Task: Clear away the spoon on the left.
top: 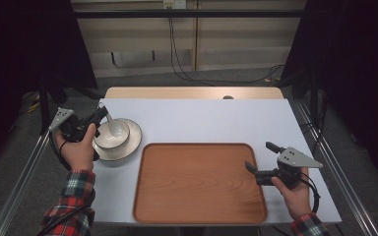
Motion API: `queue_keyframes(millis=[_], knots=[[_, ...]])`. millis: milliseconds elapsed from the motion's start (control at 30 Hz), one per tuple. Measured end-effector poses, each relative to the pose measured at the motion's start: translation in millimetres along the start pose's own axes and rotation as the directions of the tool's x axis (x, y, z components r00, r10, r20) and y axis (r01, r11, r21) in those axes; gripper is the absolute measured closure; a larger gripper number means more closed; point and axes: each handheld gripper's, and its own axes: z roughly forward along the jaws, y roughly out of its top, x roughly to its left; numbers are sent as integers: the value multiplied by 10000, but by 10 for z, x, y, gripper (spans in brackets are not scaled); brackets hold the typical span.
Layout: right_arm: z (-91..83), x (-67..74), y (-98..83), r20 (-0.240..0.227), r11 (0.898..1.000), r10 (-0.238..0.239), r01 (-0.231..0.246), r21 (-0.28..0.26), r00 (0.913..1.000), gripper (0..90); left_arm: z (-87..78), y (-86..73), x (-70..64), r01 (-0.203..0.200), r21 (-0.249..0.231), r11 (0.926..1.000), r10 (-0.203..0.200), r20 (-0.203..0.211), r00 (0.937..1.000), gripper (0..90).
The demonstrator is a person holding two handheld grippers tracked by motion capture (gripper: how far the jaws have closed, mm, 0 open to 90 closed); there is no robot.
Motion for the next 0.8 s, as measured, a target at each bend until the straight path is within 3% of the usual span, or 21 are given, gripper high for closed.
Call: queue_keyframes(millis=[200,267,433,633,800], knots=[[5,2,-1,5,10000,-2,2,-21,10000,27,-8,74,-69,-221,225,9995,216,241,9995,858],[8,9,-2,-103,10000,-79,79,35,9999,27,0,96,-122,-10,104,9999,6,472,9989,858],[13,18,0,-153,9999,-113,113,6,9998,28,2,124,-195,-130,270,9996,107,855,9963,858],[10,18,2,-172,9999,-127,126,-64,9998,28,25,134,-323,-180,434,9989,112,1516,9884,858],[1,15,5,-97,9998,-75,73,-166,9999,27,46,125,-432,28,509,9987,-137,2150,9765,858]])
